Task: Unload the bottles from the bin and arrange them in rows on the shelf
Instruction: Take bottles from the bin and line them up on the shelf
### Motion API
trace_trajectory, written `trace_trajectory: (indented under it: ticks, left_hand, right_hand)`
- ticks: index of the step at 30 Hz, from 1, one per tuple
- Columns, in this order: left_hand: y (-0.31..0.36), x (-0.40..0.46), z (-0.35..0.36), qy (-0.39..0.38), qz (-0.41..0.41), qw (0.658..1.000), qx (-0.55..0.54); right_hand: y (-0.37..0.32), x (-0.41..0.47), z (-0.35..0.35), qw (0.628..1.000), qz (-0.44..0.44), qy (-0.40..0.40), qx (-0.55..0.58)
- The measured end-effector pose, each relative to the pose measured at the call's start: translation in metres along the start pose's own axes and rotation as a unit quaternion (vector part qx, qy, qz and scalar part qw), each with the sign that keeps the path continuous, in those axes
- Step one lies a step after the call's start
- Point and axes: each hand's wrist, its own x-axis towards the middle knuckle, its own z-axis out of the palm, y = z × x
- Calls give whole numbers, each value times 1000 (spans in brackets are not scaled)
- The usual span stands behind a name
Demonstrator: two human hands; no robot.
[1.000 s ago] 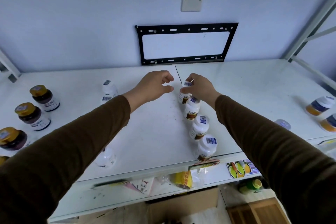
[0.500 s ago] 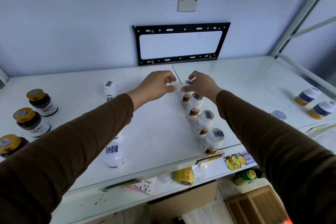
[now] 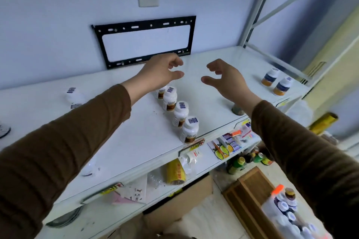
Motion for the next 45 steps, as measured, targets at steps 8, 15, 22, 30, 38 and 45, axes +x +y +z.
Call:
trace_trajectory:
  ticks: [8, 15, 22, 30, 38, 45]
  left_hand:
    - [102, -17, 91, -44, 76, 996, -13]
    - [191, -46, 220, -109, 58, 991, -54]
    - [233, -73, 357, -178, -8, 980, -92]
    - [221, -82, 479, -255, -42, 963, -73]
    - [204, -103, 611, -335, -108, 935, -50]
    - [191, -126, 715, -381, -122, 915, 55]
  right_hand:
    - [78, -97, -74, 998, 18, 64, -10]
    - [196, -187, -139, 997, 51, 32, -54]
    - [307, -258, -175, 989, 122, -27, -82]
    - [429, -303, -156, 973, 215, -63, -47]
    - [551, -361, -133, 944, 301, -133, -32]
    - [645, -401, -105, 910, 305, -282, -6]
